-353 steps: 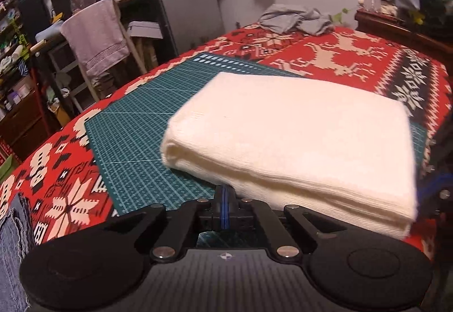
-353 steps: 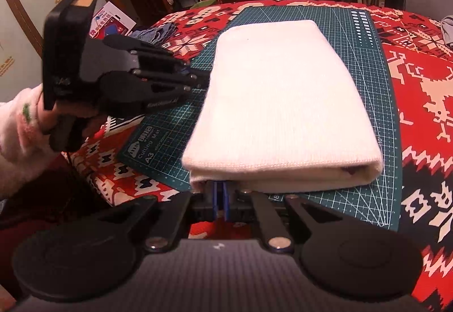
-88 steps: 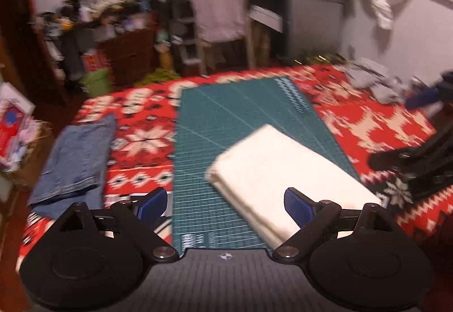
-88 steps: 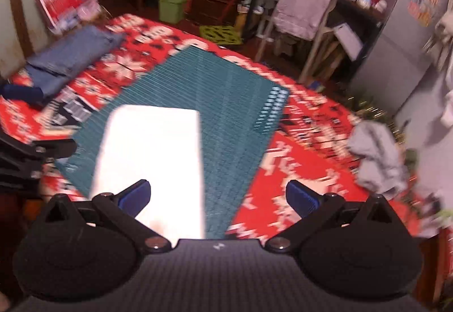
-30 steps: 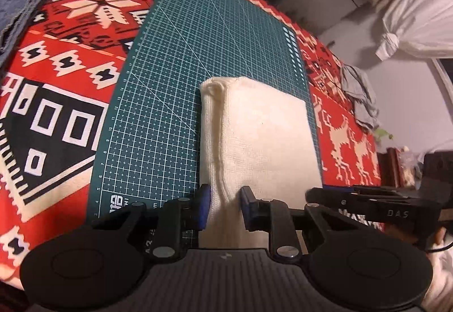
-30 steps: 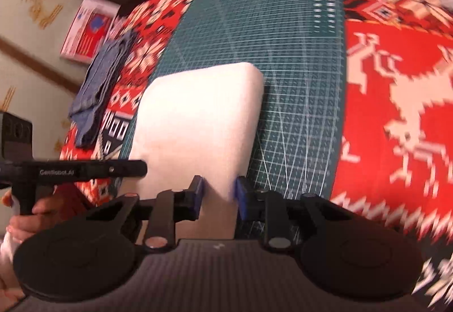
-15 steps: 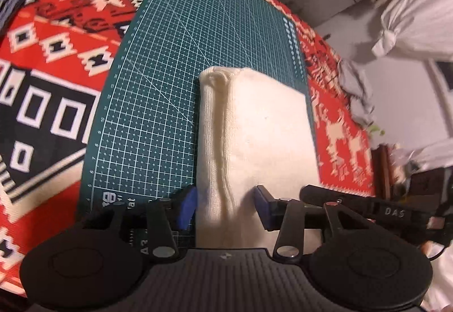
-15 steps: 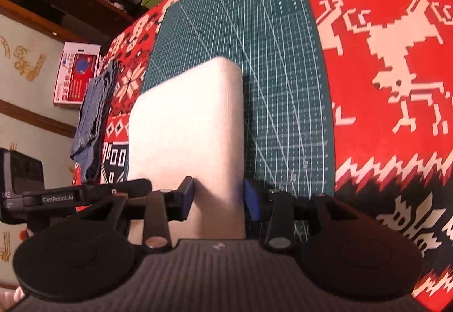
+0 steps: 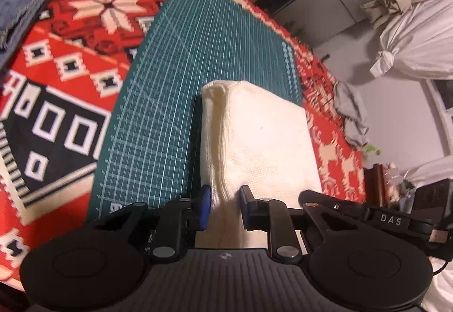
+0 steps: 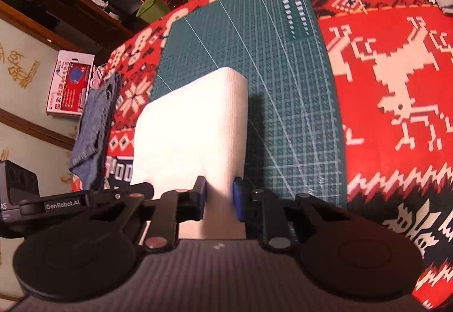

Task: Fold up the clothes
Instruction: 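Grasp the folded cream vest's end with both grippers side by side, then lift the folded vest with both grippers and carry it onto the folded jeans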

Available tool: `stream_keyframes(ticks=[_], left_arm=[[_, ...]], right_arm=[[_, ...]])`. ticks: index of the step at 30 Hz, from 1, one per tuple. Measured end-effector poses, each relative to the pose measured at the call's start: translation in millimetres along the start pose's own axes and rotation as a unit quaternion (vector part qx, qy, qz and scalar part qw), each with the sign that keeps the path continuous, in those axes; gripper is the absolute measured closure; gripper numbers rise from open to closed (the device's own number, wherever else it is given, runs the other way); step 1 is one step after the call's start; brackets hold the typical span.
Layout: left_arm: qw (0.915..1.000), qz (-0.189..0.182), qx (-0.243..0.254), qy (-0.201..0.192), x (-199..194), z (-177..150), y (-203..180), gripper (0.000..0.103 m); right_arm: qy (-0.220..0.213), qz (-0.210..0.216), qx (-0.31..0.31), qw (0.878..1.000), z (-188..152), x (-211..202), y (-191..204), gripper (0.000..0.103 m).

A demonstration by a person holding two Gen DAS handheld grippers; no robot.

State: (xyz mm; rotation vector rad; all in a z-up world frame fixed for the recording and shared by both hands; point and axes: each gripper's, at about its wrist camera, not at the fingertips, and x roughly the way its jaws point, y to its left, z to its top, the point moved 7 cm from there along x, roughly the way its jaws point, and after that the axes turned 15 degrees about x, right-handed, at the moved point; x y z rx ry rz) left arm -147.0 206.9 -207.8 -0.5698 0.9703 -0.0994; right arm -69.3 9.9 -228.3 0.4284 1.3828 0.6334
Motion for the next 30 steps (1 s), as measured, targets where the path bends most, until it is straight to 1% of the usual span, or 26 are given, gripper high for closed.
stream_keyframes(ticks=[4,7,9,13,16,20,25,30], left_arm=[[0.9999,0.002,-0.003,-0.014,-23.3,20.5,13.5,0.082],[0.9997,0.003,-0.006,-0.024,-42.3,36.9,26.0,0.082],[0.9993,0.006,-0.011,-0.034,-61.4,52.8,44.7,0.082],[0.9973,0.035,-0.004,-0.065,-103.8,85.3,85.8,0.082],[0.9949,0.044,-0.015,-0.089,-130.1,107.7,123.8,0.082],[0.9929,0.053,-0.032,-0.102,-145.6,128.2,174.5,0.083],[0.9904,0.063,-0.054,-0.111,-158.9,151.0,235.9,0.083],[0.9898,0.065,-0.064,-0.109,-145.6,158.5,276.9,0.083]], right_arm=[[0.001,0.017,0.010,1.000,8.6,1.2,32.6,0.082],[-0.009,0.019,-0.003,1.000,14.8,12.0,73.3,0.081],[-0.015,0.022,-0.013,1.000,18.0,23.8,103.8,0.081],[-0.014,0.050,-0.021,0.998,24.0,51.3,169.6,0.081],[-0.015,0.064,-0.036,0.997,26.2,76.4,218.6,0.081],[-0.004,0.073,-0.048,0.996,27.0,116.2,270.0,0.082],[0.002,0.060,-0.068,0.996,23.5,170.2,315.3,0.082],[0.011,0.048,-0.062,0.997,27.9,220.4,322.7,0.082]])
